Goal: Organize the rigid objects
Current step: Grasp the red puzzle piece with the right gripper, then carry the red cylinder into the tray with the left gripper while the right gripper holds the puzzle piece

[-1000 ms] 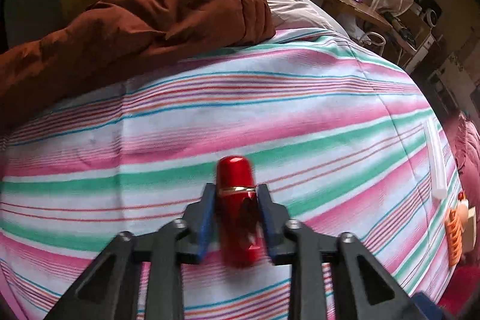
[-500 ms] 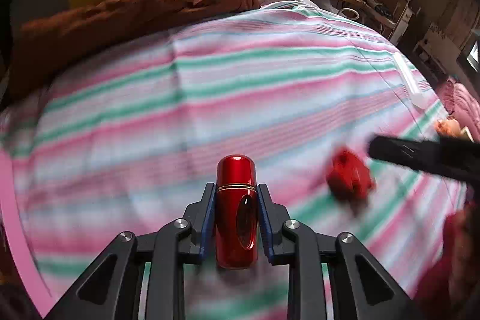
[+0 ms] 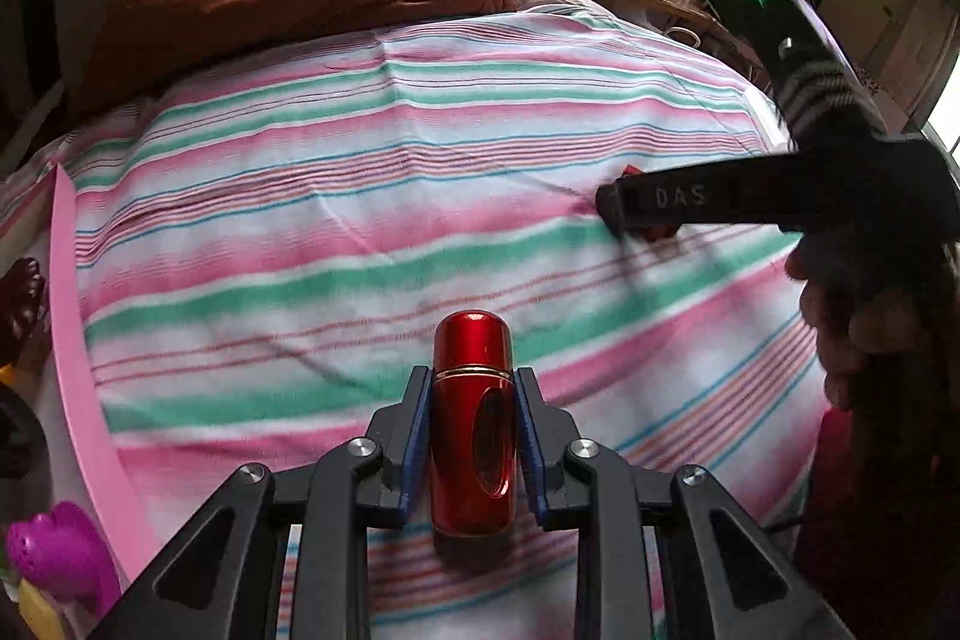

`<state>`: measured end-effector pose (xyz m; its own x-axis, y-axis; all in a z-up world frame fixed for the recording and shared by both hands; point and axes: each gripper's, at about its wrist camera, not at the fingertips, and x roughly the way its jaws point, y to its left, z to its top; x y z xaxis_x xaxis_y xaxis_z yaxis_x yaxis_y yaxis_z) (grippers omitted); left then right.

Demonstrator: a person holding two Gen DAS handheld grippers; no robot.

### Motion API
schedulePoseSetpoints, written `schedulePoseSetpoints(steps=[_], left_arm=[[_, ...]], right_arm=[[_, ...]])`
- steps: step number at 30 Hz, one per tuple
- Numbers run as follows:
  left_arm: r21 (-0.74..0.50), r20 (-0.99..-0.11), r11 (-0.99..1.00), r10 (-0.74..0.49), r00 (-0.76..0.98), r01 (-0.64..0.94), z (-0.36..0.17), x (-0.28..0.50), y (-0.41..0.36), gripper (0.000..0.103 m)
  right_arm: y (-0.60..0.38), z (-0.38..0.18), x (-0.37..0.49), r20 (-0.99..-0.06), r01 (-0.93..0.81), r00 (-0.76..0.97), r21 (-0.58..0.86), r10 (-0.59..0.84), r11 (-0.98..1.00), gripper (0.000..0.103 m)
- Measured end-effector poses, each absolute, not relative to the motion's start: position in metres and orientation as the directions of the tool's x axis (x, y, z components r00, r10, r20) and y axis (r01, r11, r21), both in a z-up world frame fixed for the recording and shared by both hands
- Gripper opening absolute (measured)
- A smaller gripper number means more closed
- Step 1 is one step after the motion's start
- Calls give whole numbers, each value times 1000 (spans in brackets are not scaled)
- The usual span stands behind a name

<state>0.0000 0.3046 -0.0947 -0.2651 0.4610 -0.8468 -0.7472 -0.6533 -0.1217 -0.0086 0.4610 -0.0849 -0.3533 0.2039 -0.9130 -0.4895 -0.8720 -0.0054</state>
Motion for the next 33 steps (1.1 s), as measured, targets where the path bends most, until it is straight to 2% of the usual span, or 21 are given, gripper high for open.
schedulePoseSetpoints(steps=[3,7,9,20,33], left_arm=[[-117,-843,-652,464,-272,-749,-94,5,298,26],[-97,-838,-650,461,-290,-754,-93,12,293,26],[-90,-838,-650,459,-296,-754,-93,14,291,26],[-94,-824,-663,471,-316,-743,-84,20,277,26],[-84,-749,-688,520,-410,-721,-32,26,252,26]], right_arm=[[451,-86,-10,-909,-459,-342,-59,237,-887,40],[464,-89,-10,-916,-488,-360,24,176,-872,41],[464,-89,-10,-914,-486,-363,20,181,-873,42],[457,-90,-14,-902,-444,-362,-56,237,-894,40],[448,-89,-11,-889,-423,-370,-96,269,-901,39]])
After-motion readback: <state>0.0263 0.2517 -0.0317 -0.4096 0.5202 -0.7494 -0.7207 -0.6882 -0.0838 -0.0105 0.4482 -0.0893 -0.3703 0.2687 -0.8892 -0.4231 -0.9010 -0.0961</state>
